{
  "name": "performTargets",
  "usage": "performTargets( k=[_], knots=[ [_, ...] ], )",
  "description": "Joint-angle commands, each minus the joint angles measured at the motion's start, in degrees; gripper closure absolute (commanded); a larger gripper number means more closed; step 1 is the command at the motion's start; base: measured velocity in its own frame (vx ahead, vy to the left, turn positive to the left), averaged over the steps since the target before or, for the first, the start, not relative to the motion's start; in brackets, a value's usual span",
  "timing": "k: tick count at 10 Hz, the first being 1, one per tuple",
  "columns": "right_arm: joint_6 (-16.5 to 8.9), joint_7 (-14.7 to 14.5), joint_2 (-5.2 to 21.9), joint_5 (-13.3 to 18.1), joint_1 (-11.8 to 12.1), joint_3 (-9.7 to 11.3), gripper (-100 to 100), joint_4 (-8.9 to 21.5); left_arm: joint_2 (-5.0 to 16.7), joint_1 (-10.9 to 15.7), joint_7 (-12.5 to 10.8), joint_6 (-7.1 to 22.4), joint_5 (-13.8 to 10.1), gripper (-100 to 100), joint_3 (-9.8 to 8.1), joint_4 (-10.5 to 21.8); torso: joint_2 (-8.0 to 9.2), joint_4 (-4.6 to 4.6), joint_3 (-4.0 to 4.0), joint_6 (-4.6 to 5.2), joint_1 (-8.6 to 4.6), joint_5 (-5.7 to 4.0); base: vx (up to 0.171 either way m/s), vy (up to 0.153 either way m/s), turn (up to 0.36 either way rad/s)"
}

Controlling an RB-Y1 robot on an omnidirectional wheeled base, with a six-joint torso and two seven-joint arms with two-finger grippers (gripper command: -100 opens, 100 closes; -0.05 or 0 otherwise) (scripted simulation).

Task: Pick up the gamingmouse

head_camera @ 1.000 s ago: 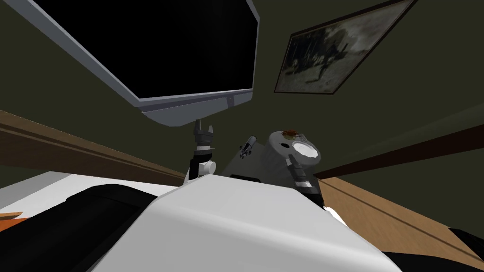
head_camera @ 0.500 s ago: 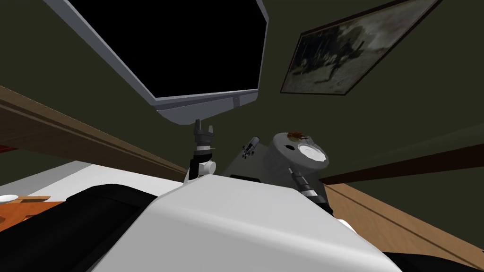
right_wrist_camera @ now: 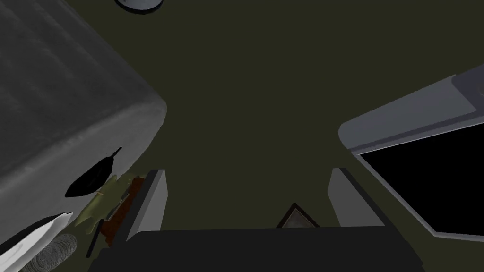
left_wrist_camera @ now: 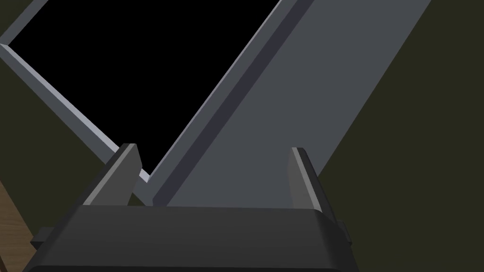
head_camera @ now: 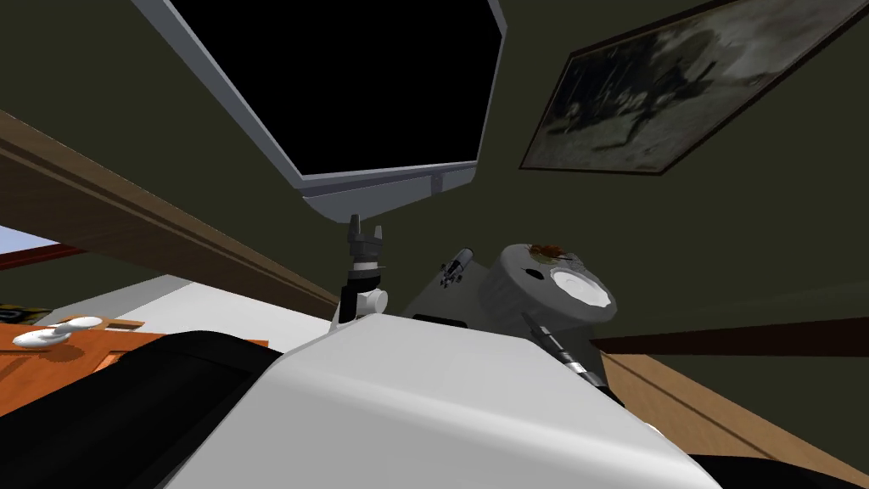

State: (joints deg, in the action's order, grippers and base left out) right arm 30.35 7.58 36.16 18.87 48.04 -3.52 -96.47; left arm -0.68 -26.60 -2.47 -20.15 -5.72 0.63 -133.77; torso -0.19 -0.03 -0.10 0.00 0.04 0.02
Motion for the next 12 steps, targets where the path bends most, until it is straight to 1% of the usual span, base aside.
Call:
performTargets(
  k=[1,2,3,4,5,6,7,8,9,10,11,12],
  knots=[
    [0.19,-0.51,2.41,2.81,1.23,-0.23,-100,2.86,0.0,0.0,0.0,0.0,0.0,0,0.0,0.0,0.0,0.0,0.0,0.0,0.0,0.0,0.064,0.013,0.179],
    [0.19,-0.51,2.41,2.81,1.23,-0.23,-100,4.11,0.0,0.01,0.0,0.0,0.0,0,0.0,0.0,-0.05,-0.01,-0.02,-0.04,-0.03,0.0,0.054,0.002,0.09],
    [0.08,-1.01,4.42,5.32,2.12,-0.3,-100,6.87,0.0,0.0,0.0,0.0,0.0,0,0.0,0.0,-0.02,0.0,-0.01,0.0,-0.05,-0.01,0.066,0.011,0.125],
    [-0.05,-1.59,5.78,7.13,2.95,-0.31,-100,9.16,0.0,0.0,0.0,0.0,0.0,0,0.0,0.0,-0.06,-0.01,-0.03,-0.02,-0.04,-0.01,0.136,-0.001,0.396],
    [-0.05,-1.59,6.37,7.87,2.95,-0.31,-100,10.08,0.0,0.0,0.0,0.0,0.0,0,0.01,0.0,-0.27,-0.05,-0.14,-0.08,-0.1,0.0,0.106,-0.01,0.153],
    [-0.21,-2.23,8.23,9.98,3.73,-0.26,-100,11.9,0.0,-0.01,0.0,0.0,0.0,0,0.0,0.0,-0.24,-0.05,-0.14,-0.01,-0.09,-0.02,0.104,-0.006,0.178],
    [-0.21,-2.23,8.23,10.42,3.73,-0.26,-100,13.03,0.0,0.0,0.0,0.0,0.0,0,0.0,0.0,-0.24,-0.05,-0.13,-0.04,-0.08,-0.01,0.08,-0.015,0.098],
    [-0.21,-2.23,8.23,10.42,3.73,-0.26,-100,13.03,0.0,-0.01,0.0,0.0,0.0,0,0.0,0.0,-0.16,-0.04,-0.1,0.0,-0.09,-0.02,0.022,-0.006,-0.001],
    [-0.39,-2.94,10.0,12.96,4.44,-0.16,-100,15.14,0.0,0.0,0.0,0.0,0.0,0,0.0,0.0,0.02,0.0,0.01,0.01,-0.04,-0.01,0.054,-0.007,0.204],
    [-0.39,-2.94,10.0,12.96,4.44,-0.16,-100,15.93,0.0,0.0,0.0,0.0,0.0,0,0.0,0.0,-0.03,0.0,-0.01,-0.04,-0.06,0.0,0.071,-0.021,0.147],
    [-0.58,-3.69,11.66,15.47,5.09,0.0,-100,17.84,0.0,0.0,0.0,0.0,0.0,0,0.0,0.0,-0.08,-0.01,-0.04,-0.01,-0.1,-0.02,0.095,-0.042,0.212],
    [-0.79,-4.49,13.22,17.15,5.66,0.22,-100,20.17,0.01,0.0,0.0,0.0,0.0,0,0.0,0.0,-0.17,-0.03,-0.09,-0.04,-0.19,-0.03,0.179,-0.085,0.372]
  ],
)
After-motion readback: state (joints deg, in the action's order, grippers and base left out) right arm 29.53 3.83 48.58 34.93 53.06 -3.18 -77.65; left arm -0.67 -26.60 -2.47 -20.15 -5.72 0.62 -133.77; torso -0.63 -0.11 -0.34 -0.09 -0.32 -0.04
